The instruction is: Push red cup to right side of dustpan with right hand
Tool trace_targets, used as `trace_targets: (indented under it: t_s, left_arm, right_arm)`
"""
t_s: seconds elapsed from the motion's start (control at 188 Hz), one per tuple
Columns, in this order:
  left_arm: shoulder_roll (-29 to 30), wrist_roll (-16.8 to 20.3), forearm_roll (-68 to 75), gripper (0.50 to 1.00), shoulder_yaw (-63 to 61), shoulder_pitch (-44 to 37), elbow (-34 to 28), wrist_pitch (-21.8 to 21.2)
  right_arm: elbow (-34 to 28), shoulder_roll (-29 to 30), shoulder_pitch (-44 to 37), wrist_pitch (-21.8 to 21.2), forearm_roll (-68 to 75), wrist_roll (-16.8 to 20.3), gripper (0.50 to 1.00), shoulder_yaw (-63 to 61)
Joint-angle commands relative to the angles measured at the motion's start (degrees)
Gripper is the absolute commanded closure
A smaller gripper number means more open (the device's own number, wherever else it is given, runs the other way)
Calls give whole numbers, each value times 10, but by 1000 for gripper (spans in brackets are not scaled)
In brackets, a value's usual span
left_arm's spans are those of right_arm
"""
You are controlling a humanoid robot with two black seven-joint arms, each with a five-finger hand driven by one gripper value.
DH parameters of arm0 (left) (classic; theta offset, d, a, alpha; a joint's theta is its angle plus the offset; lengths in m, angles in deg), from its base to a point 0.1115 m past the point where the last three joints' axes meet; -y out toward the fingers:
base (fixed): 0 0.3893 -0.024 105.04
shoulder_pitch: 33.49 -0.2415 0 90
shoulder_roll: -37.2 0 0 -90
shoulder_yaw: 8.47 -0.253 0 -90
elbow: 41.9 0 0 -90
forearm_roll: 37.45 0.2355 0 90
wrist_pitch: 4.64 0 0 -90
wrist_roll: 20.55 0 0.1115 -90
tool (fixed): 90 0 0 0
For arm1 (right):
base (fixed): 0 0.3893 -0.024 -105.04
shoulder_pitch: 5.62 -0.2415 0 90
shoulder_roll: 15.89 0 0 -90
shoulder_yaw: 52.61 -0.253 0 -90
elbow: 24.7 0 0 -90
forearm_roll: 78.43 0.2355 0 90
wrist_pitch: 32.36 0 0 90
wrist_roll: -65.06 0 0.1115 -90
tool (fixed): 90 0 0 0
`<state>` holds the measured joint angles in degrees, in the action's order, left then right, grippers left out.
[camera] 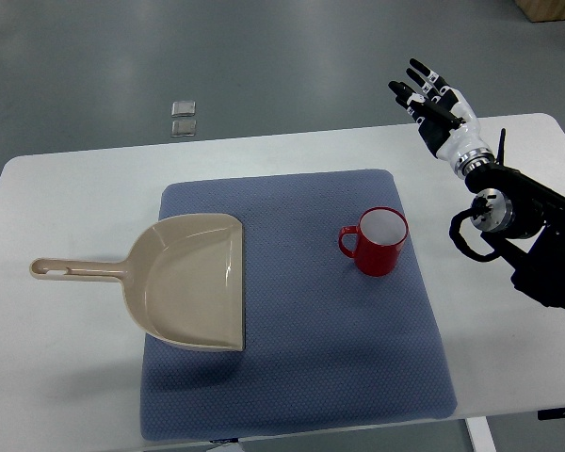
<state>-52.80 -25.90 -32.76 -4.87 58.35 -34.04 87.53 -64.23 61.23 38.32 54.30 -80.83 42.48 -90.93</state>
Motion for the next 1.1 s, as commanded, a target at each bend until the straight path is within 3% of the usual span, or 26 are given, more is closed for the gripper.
trace_targets:
  t_s: [0.0, 0.794, 1.093]
  left_arm:
    - [0, 0, -2, 500, 1, 0, 0, -1]
    - [0, 0, -2, 500, -1, 0, 1, -2]
    - [0, 0, -2, 500, -1, 0, 1, -2]
  right_arm:
    - [3, 0, -1, 0, 0, 0, 572, 0]
    - [15, 5, 0, -5, -7, 0, 572, 3]
    - [7, -30, 6, -25, -9, 0, 572, 11]
